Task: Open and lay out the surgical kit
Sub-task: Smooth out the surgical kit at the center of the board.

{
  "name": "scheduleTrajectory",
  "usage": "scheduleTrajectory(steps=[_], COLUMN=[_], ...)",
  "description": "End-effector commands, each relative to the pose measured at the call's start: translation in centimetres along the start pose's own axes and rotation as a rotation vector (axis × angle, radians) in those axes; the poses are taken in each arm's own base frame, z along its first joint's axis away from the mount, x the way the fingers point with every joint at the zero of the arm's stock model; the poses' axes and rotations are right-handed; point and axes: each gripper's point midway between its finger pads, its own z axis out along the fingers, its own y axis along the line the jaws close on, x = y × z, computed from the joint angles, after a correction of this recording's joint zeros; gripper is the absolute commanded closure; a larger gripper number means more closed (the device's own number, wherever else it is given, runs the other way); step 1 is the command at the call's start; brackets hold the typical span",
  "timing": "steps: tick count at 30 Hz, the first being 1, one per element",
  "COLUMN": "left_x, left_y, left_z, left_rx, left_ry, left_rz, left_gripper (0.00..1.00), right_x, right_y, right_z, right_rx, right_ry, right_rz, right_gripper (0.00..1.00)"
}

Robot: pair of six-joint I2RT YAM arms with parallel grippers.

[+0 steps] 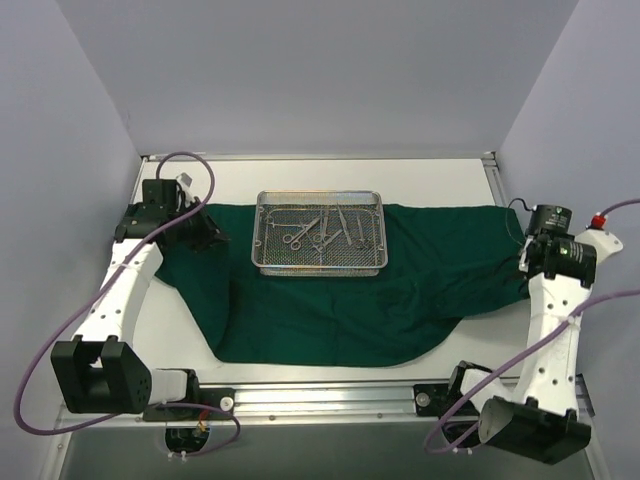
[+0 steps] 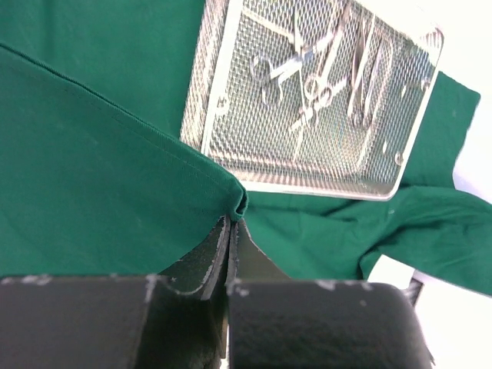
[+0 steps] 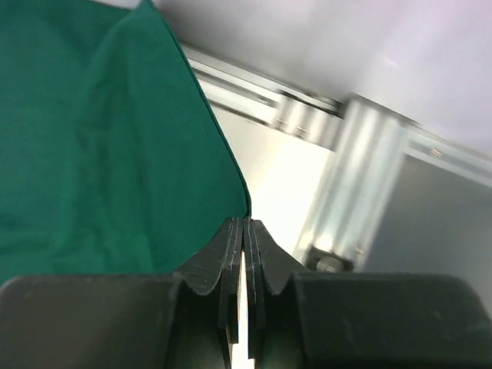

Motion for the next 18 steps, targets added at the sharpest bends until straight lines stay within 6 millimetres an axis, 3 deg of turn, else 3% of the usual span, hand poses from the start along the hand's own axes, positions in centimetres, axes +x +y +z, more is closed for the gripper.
scheduleTrajectory(steps=[1, 3, 7, 9, 10, 13, 16, 17, 18], left_x=[0.3, 0.6, 0.6, 0.7, 0.6, 0.4, 0.2, 0.5, -0.1], left_y=[-2.8, -2.8, -2.9, -2.6, -2.5, -1.3, 0.6, 2.1, 4.0], left_z=[-1.4, -1.9, -2.9, -3.1, -3.3, -3.7, -4.2, -4.6, -5.3], left_rx=[0.134, 0.136, 0.125, 0.108, 0.103, 0.066, 0.032, -0.011, -0.070], left_ry=[-0.041, -0.048, -0.081, -0.084, -0.092, -0.108, -0.120, -0.110, -0.131], left_rz=[0.013, 0.015, 0.039, 0.045, 0.048, 0.045, 0.013, -0.009, -0.046], left_gripper=[0.98, 0.98, 0.98, 0.98, 0.98, 0.98, 0.98, 0.98, 0.98], right_x=[2.0, 1.3, 1.8, 2.3, 2.4, 1.9, 0.8, 0.2, 0.8], right_y=[-5.7, -7.0, -7.6, -7.5, -7.1, -5.2, -0.2, 1.5, 3.4], right_z=[-1.2, -2.9, -4.4, -4.8, -4.8, -4.7, -4.5, -4.5, -4.8], right_rx=[0.146, 0.096, -0.001, -0.042, -0.060, -0.096, -0.240, -0.298, -0.381], right_ry=[-0.033, -0.104, -0.131, -0.120, -0.107, -0.053, -0.001, -0.002, 0.046], right_rz=[0.034, 0.103, 0.122, 0.111, 0.095, -0.012, -0.054, -0.054, -0.070], right_gripper=[1.00, 1.00, 0.34, 0.18, 0.01, 0.00, 0.00, 0.00, 0.00])
